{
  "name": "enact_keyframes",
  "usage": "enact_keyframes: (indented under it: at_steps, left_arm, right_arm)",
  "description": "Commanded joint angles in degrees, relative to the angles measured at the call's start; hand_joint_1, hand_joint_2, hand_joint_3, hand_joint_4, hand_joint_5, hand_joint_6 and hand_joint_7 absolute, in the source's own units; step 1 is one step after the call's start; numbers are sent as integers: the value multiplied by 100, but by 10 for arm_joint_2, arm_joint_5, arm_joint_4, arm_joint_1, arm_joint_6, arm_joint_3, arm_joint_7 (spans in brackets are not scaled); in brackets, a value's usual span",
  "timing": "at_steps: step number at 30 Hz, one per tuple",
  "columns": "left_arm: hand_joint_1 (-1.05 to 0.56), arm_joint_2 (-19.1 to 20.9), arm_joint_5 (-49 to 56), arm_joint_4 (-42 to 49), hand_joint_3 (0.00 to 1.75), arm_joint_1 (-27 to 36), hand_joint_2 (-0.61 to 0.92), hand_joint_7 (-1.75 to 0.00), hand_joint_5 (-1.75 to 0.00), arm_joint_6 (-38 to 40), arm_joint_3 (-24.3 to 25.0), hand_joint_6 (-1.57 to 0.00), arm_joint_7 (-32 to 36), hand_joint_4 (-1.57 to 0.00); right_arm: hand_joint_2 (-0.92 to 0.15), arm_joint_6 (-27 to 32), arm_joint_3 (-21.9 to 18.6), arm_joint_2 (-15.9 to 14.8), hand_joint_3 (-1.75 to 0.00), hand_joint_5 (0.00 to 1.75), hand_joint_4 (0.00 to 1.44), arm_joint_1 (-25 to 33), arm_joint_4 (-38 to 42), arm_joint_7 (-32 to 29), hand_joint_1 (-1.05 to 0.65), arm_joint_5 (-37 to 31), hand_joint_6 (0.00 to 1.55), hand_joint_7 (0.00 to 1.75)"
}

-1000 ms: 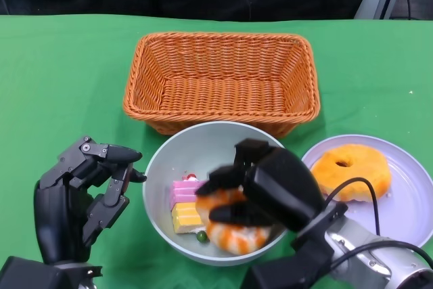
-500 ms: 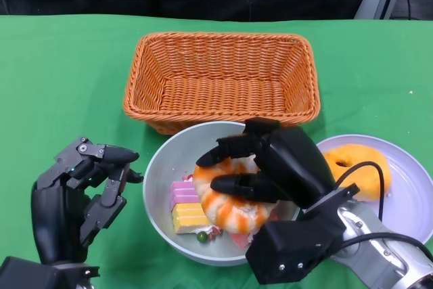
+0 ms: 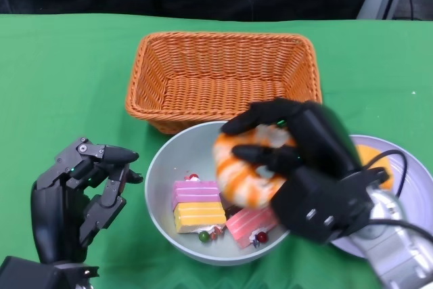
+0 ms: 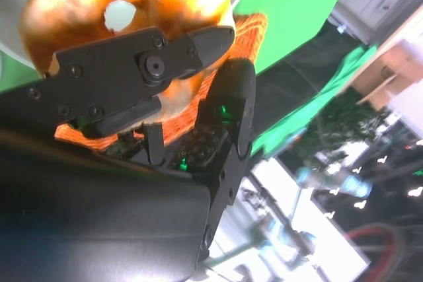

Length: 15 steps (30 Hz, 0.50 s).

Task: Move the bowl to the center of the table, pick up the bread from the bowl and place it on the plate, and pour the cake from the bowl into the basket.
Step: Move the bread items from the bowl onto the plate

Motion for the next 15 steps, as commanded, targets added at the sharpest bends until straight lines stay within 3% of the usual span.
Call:
enact_keyframes:
  at_steps: [1, 7, 15]
  left_arm:
    - [-6, 10, 0, 2, 52, -3, 83, -107, -146, -4, 5, -85, 3, -77]
    - [-8, 12, -4, -9, 52, -4, 84, -105, -145, 5, 2, -84, 1, -76]
    - [-8, 14, 1, 0, 50, -11, 85, -102, -143, 4, 4, -86, 6, -77]
  right_arm:
    - [-92, 36, -40, -14, -14, 161, 80, 6, -40, 20, -16, 26, 92, 79]
    - [-92, 60, -85, -35, -14, 152, 78, 24, -65, 37, -13, 49, 88, 82]
    - [-92, 45, -168, -65, -16, 145, 75, 54, -62, 46, -9, 112, 84, 91]
